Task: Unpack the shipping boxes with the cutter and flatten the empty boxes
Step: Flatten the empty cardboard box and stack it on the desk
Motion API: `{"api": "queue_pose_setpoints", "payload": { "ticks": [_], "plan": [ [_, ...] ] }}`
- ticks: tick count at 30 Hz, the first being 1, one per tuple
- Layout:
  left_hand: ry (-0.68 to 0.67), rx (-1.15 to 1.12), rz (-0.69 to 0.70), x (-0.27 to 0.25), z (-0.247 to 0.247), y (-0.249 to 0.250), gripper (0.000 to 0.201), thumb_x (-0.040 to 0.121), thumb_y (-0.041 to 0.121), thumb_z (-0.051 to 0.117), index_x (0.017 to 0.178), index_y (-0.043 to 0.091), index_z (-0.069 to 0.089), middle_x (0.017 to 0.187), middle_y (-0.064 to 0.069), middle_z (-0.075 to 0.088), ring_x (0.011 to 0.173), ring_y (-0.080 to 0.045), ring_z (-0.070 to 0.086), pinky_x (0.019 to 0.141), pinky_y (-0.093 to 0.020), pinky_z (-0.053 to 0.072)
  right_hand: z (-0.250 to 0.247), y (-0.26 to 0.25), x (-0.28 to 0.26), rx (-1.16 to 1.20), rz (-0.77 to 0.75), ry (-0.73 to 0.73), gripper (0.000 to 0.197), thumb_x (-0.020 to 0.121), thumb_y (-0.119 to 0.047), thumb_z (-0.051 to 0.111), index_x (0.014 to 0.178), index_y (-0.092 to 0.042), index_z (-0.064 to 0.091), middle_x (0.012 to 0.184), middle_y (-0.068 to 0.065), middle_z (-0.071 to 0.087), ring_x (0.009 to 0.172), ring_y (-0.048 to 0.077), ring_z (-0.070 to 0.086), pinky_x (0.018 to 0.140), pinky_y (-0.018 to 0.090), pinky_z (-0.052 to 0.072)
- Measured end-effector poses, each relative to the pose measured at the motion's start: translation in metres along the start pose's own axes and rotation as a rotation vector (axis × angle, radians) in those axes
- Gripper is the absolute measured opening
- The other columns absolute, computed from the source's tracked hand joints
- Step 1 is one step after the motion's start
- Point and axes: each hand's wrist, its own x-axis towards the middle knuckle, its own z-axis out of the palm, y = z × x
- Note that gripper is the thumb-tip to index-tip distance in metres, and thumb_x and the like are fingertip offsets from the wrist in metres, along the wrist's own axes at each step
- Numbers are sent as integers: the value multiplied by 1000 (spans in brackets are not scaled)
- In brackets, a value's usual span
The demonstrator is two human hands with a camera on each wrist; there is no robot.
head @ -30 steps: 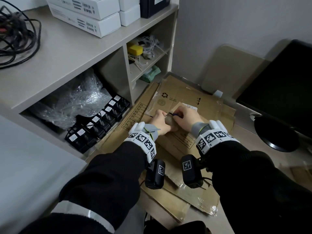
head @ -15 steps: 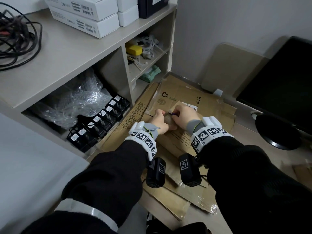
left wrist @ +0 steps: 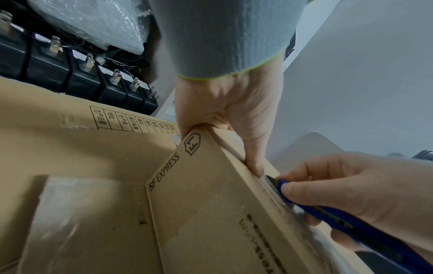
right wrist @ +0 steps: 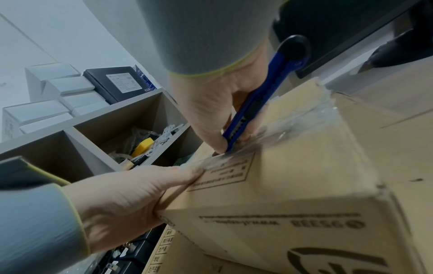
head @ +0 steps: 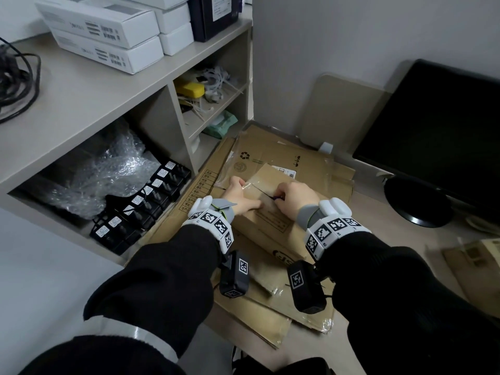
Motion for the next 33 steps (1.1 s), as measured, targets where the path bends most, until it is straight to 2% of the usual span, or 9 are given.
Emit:
{"api": "queue_pose_setpoints", "payload": {
  "ticks": [5,8,12,15,18,22,24,29,33],
  "plan": [
    [0,36,-3,-3,0,7,58,84,30,71,114,18,22,101,-4,41,87,-24,48,76,-31,39,-4,19,-17,14,19,-4,24,92,-19,52,112,-19,66,116,4,63,106,23,57,71,23,36],
    [1,26,-16,-4,1,7,61,84,29,71,120,15,24,110,-6,41,94,-24,48,79,-32,38,-6,30,-28,10,47,-15,23,91,-21,54,110,-21,67,115,2,63,107,23,57,75,25,42],
    [89,67,58,-9,4,13,68,79,22,76,130,16,31,136,-10,29,126,-29,35,92,-31,35,-10,47,-43,4,80,-43,23,90,-20,55,109,-20,68,113,2,66,105,22,59,84,29,48],
    [133,361,174,-14,13,31,40,82,24,69,120,26,54,151,-9,23,142,-29,14,114,-46,13,-11,54,-48,18,103,-35,21,90,-20,56,107,-21,69,110,2,68,102,22,60,83,29,50],
    [39,461,248,-19,25,48,32,87,26,62,119,33,60,157,-11,16,145,-31,11,116,-50,8,-14,58,-50,12,132,-30,21,90,-21,57,107,-22,69,110,2,67,101,23,61,80,28,48],
    [-107,545,288,-24,38,39,79,56,60,79,124,36,46,159,-15,-13,146,-33,-15,114,-58,-3,-18,69,-57,14,146,-38,21,90,-21,56,106,-21,70,109,2,67,100,21,60,76,26,46],
    [-133,565,301,-27,39,35,92,46,67,81,123,36,41,157,-16,-19,144,-32,-23,112,-59,-7,-17,71,-60,30,142,-33,20,90,-22,56,105,-20,70,107,2,68,99,20,60,74,25,45],
    [-137,535,268,-23,38,33,91,43,64,84,117,35,41,157,-14,-21,144,-30,-24,113,-60,-10,-17,72,-65,10,175,-48,17,90,-20,56,97,-18,72,99,4,68,86,21,59,68,26,45],
    [-154,548,222,-18,39,39,91,39,62,86,114,36,42,157,-14,-21,144,-30,-24,111,-61,-9,-17,86,-75,2,218,-53,17,89,-20,57,96,-17,72,97,4,69,89,24,63,68,27,48]
  ]
}}
